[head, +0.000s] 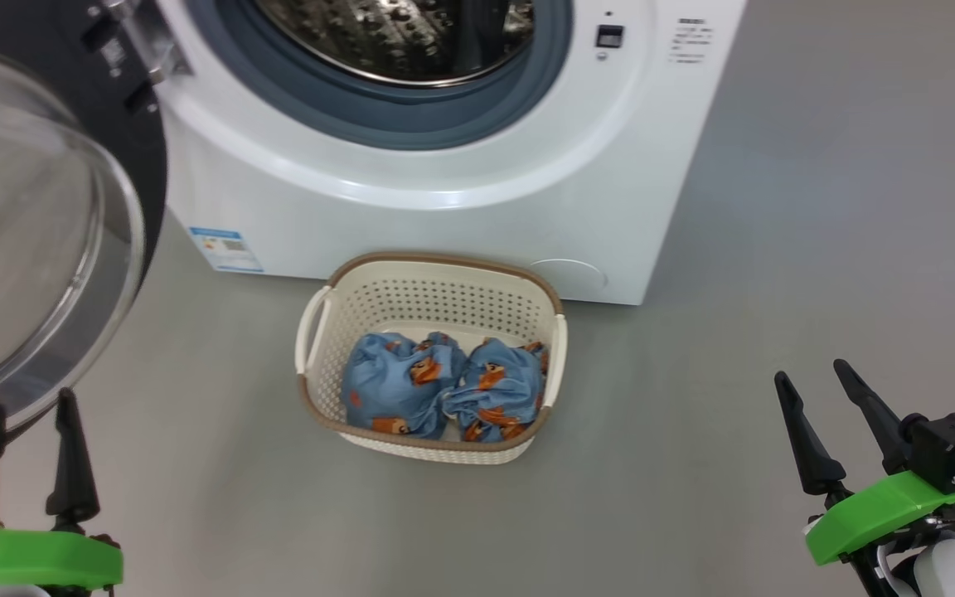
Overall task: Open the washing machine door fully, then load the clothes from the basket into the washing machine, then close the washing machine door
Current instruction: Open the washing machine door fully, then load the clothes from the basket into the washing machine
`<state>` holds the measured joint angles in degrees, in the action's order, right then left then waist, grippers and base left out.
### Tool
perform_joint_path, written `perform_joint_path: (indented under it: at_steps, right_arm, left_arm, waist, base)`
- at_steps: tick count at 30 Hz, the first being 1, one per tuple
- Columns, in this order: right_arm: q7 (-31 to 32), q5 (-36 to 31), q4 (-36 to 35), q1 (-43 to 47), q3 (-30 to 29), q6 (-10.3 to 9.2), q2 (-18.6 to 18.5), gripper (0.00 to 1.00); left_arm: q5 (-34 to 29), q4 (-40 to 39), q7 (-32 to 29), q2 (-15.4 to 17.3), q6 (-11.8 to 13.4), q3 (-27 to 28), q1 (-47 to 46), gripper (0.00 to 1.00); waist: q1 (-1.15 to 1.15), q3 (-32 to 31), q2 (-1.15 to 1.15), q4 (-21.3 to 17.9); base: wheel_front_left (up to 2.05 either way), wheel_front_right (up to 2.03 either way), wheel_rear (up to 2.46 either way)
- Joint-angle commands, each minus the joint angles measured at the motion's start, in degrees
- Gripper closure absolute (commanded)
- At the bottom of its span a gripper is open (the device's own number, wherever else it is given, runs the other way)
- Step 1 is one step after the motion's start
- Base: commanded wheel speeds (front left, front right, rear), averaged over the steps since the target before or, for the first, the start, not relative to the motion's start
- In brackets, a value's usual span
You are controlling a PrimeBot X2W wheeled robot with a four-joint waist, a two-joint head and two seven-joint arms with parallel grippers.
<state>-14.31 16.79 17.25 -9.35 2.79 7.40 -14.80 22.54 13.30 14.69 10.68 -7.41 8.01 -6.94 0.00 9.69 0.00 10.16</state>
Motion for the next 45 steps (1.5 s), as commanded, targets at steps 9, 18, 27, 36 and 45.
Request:
perform_joint_path:
  at_steps: [9,18,27,36,45]
  right_arm:
    - [-0.69,-0.26,-1.69,0.98,0.32,0.09,0.26,0.00]
    - [-0.69,-0.19,-1.94,1.39,-0.02,0.09,0.70,0.00]
    - [-0.69,-0.22,-2.25,2.17,-0.37,0.09,1.06,0.00]
    - [-0.69,-0.26,-2.13,2.38,-0.51,0.09,1.32,0.00]
    - [-0.69,-0.31,-2.22,2.56,-0.47,0.09,1.45,0.00]
  left_arm:
    - [1.06,-2.95,0.30,3.59,-0.08,-2.82,0.41,0.00]
    - [1.00,-3.19,0.30,4.11,-0.08,-5.93,0.90,0.00]
    - [2.43,-3.50,0.30,4.16,-0.08,-7.98,1.06,0.00]
    - [3.74,-3.74,0.30,4.42,-0.08,-7.77,1.44,0.00]
    - [4.42,-3.74,0.30,4.42,-0.08,-7.71,1.50,0.00]
  waist:
    - [0.00,-0.94,0.00,-7.03]
    - [0.00,-1.64,0.00,-11.39]
    - [0.00,-2.16,0.00,-13.70]
    - [0.00,-2.56,0.00,-14.25]
    - [0.00,-2.73,0.00,-14.11]
  base:
    - [0.00,0.00,0.00]
    - [0.00,0.00,0.00]
    - [0.00,0.00,0.00]
    - [0.00,0.00,0.00]
    - [0.00,0.00,0.00]
